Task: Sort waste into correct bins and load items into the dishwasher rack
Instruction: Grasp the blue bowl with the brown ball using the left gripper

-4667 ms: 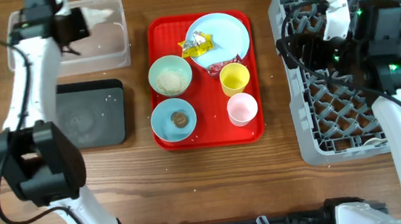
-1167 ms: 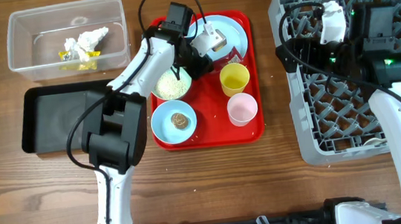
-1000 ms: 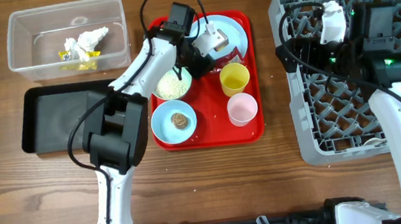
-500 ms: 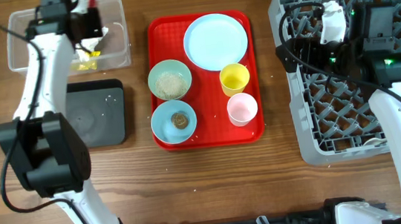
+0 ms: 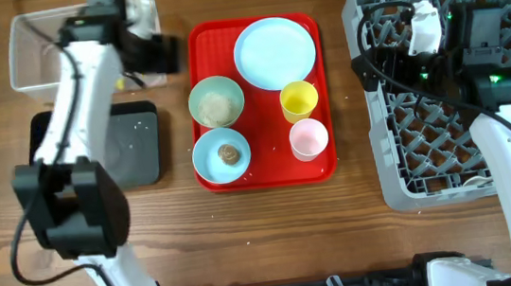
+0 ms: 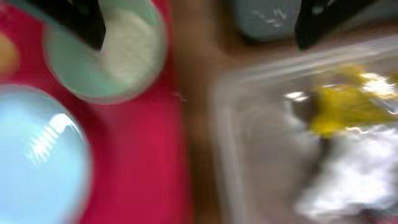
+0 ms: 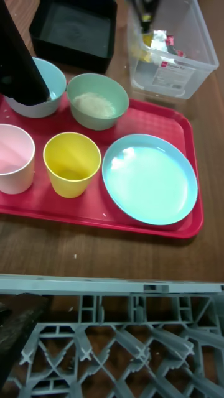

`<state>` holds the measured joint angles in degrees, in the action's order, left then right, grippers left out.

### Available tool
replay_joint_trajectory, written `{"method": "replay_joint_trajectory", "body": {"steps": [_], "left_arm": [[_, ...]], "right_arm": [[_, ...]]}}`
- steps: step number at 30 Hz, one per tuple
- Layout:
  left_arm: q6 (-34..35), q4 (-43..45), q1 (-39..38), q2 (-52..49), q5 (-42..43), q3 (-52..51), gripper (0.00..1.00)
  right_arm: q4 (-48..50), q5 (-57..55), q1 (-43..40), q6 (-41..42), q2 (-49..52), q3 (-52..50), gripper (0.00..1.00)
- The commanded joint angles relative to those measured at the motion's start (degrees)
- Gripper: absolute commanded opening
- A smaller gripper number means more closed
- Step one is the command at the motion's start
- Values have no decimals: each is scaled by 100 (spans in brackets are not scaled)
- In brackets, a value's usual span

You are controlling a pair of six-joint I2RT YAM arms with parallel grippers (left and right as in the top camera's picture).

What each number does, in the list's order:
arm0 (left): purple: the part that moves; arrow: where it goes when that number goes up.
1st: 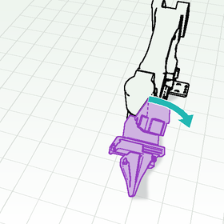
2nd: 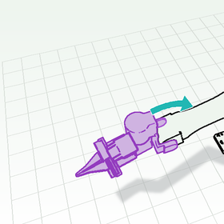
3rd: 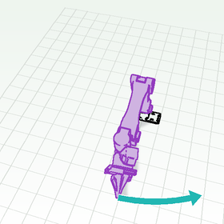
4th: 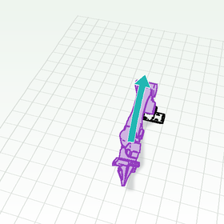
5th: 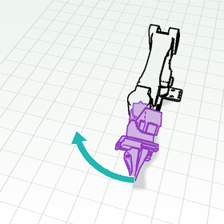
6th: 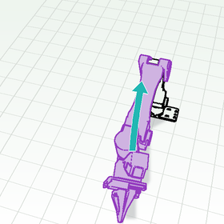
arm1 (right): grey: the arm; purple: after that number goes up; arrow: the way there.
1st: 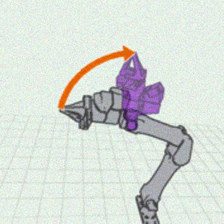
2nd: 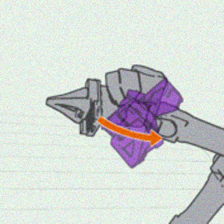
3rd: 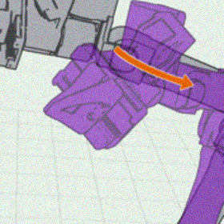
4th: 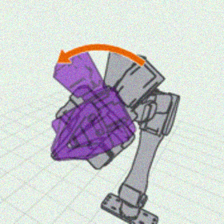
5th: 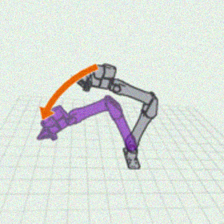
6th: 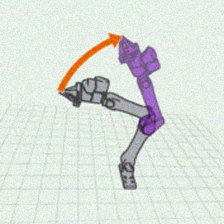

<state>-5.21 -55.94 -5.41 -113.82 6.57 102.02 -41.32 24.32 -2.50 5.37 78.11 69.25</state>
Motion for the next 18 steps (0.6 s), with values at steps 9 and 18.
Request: {"method": "replay_joint_trajectory", "body": {"steps": [9, 18], "left_arm": [[1250, -562, -2627, 66, -146, -1635, 81], [1921, -212, -2861, 66, -127, -2262, 47]], "right_arm": [[-59, -39, 24, 81, 17, 42, 100], [-138, -42, 24, 81, 17, 42, 100]]}}
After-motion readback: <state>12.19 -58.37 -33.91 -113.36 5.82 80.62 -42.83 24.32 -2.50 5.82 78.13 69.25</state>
